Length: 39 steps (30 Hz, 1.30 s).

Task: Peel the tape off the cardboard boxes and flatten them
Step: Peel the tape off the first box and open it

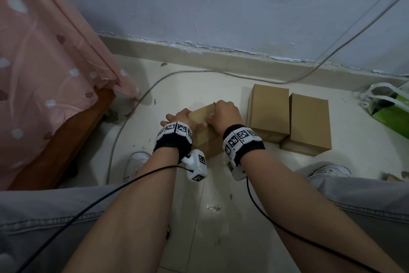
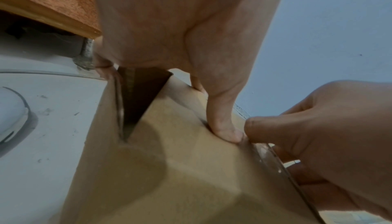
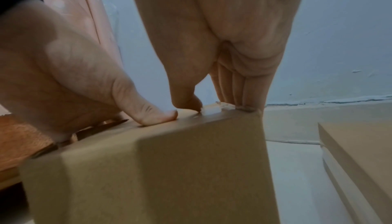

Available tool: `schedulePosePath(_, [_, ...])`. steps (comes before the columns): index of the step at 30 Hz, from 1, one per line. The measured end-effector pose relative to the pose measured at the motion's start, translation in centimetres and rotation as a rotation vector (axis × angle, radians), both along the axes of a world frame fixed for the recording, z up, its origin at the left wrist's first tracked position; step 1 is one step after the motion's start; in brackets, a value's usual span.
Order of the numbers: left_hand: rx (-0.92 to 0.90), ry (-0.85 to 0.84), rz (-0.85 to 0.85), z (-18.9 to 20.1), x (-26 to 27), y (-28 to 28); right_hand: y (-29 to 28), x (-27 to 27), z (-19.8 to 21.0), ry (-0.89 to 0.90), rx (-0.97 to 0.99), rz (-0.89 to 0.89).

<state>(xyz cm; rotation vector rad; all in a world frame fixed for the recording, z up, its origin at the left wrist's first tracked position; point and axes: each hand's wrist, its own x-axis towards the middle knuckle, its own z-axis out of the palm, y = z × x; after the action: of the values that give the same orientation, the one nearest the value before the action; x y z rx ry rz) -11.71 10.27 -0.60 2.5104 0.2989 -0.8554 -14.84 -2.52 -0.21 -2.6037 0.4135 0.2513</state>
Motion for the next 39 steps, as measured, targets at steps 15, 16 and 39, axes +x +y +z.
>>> schedulePosePath(15, [0.0, 0.011, -0.001, 0.0, 0.1, 0.1, -0.4, 0.7, 0.0, 0.007, 0.001, 0.012])
schedulePosePath(16, [0.0, 0.011, 0.0, 0.0, 0.1, 0.0, -0.2, 0.8, 0.0, 0.006, -0.009, 0.012])
schedulePosePath(39, [-0.014, 0.035, -0.004, -0.5, 0.5, 0.3, -1.3, 0.7, -0.8, -0.01, 0.128, -0.145])
